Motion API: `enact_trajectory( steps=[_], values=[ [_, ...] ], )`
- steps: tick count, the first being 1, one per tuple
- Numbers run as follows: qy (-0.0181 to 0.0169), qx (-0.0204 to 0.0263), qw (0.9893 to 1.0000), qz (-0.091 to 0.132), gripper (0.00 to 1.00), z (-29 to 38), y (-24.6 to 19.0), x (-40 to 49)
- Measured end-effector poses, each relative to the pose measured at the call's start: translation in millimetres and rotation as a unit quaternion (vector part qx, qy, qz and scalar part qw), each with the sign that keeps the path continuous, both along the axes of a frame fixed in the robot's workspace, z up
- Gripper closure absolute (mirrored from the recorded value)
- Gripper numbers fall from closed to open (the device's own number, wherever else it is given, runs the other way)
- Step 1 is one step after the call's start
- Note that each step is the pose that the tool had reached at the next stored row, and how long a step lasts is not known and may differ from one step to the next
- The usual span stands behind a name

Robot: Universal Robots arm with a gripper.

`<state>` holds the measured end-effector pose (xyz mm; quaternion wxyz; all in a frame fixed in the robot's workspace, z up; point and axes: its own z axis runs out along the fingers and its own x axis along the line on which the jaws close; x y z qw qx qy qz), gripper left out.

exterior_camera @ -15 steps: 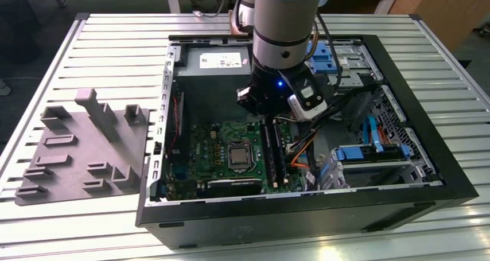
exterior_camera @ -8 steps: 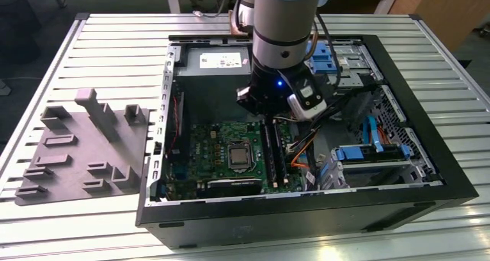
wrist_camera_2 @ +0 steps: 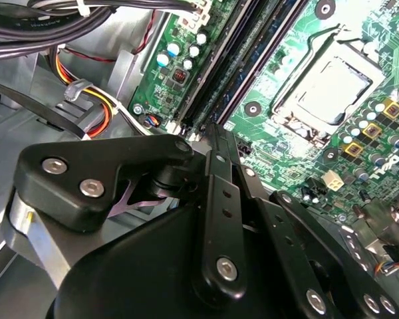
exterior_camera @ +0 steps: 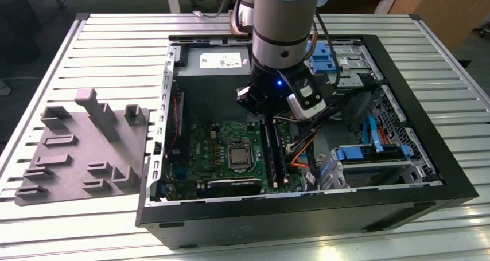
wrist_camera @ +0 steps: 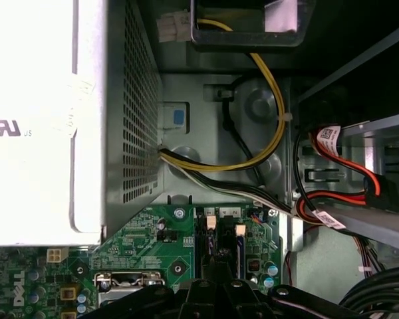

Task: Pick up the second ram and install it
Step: 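Press down the second ram until it locks into place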

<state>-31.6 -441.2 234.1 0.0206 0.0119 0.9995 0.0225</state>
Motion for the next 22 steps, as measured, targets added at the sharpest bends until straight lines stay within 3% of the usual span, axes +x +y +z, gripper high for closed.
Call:
enact_trajectory(
  steps=[22],
  values=[
    [0.0000, 0.0000, 1.0000, 0.000, 0.89, -9.1, 1.4, 0.0]
  ],
)
